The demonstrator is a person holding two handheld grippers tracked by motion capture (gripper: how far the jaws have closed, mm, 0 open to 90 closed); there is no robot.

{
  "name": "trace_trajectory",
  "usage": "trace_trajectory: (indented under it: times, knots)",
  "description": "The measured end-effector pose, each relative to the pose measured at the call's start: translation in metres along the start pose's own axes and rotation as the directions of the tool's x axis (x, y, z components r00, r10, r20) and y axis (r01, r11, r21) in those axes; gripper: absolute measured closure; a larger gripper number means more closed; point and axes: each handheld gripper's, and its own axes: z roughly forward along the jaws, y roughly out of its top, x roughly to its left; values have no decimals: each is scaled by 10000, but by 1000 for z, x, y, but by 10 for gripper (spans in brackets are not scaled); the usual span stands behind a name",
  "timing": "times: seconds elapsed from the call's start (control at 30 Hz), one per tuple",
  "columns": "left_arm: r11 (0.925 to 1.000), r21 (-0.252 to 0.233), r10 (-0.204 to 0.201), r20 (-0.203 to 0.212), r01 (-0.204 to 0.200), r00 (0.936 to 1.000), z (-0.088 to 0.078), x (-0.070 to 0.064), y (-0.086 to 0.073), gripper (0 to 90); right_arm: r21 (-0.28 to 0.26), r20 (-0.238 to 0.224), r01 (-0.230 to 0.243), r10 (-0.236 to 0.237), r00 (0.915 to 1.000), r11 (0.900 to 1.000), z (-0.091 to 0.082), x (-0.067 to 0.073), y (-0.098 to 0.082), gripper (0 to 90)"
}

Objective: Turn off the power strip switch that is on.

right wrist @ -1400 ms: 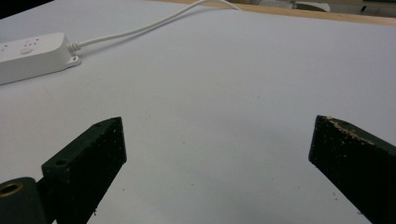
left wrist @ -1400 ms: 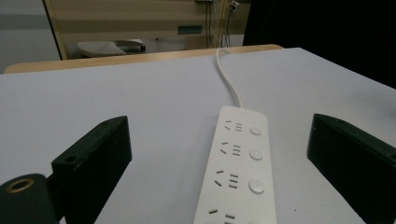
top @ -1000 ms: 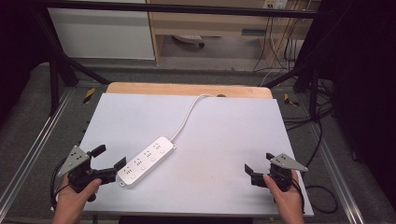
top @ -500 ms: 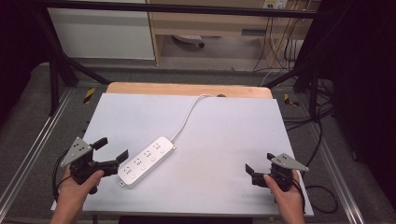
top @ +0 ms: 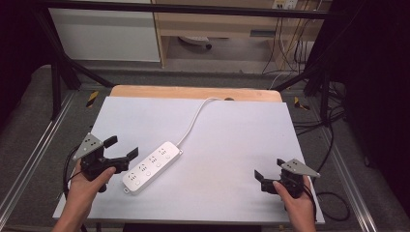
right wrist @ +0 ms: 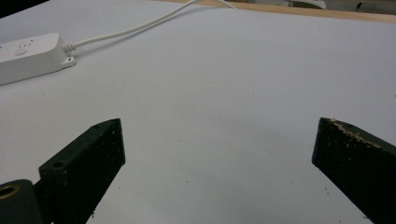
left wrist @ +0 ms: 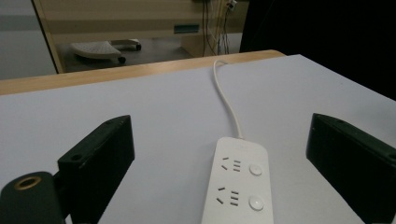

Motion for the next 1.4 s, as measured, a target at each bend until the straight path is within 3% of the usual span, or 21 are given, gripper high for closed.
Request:
trace_trajectory:
  times: [0.23, 0.6, 0.93, 1.4]
  knots:
    - [9996, 207, 203, -79, -201, 9998, 10, -7, -1, 104, 69, 7, -27, 27, 10000, 10000, 1, -1, 0, 32]
    - [9996, 279, 20, -314, -11, 9995, 25, -13, 0, 123, 61, 4, -67, 66, 10000, 10000, 0, -2, 0, 32]
    - [9996, 284, -34, -87, 37, 10000, 32, -19, -3, 193, 66, 28, -118, 118, 9999, 9999, 0, -3, 0, 29]
    - [9970, 660, 384, 175, -395, 9991, 37, -23, -14, 366, 176, 17, -150, 150, 9999, 9997, 2, -3, -1, 29]
